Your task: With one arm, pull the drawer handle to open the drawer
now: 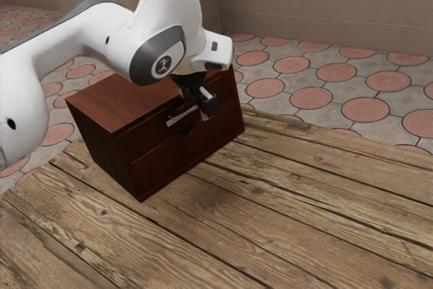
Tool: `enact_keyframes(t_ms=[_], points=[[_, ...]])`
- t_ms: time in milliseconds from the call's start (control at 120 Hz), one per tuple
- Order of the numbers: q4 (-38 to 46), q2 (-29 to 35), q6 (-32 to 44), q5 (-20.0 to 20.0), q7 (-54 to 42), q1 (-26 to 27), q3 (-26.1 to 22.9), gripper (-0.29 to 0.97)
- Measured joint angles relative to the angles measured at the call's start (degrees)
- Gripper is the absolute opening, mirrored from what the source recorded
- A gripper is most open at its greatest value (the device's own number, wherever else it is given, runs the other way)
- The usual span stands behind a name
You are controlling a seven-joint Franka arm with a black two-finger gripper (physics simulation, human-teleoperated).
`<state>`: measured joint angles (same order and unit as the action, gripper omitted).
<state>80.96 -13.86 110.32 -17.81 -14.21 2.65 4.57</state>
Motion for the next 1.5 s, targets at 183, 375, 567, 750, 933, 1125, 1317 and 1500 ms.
enact_keyframes(t_ms=[183, 375, 567, 750, 933, 1125, 1317, 1500], points=[[0.1, -0.6, 1.3, 0.2, -0.5, -0.1, 0.0, 0.47], [1.6, -0.9, 2.2, 0.4, -0.9, -0.5, 0.1, 0.45], [1.5, -1.2, 2.9, 0.5, -1.1, -1.1, 0.3, 0.44], [1.5, -1.8, 3.8, 0.6, -1.3, -1.9, 0.3, 0.44], [1.7, -2.4, 4.3, 0.6, -1.4, -1.8, 0.3, 0.44], [2.2, -2.8, 4.6, 0.7, -1.3, -1.9, 0.3, 0.47], [2.5, -2.9, 4.7, 0.7, -1.2, -1.7, 0.3, 0.45], [2.6, -2.9, 4.7, 0.8, -0.9, -1.3, 0.2, 0.45]])
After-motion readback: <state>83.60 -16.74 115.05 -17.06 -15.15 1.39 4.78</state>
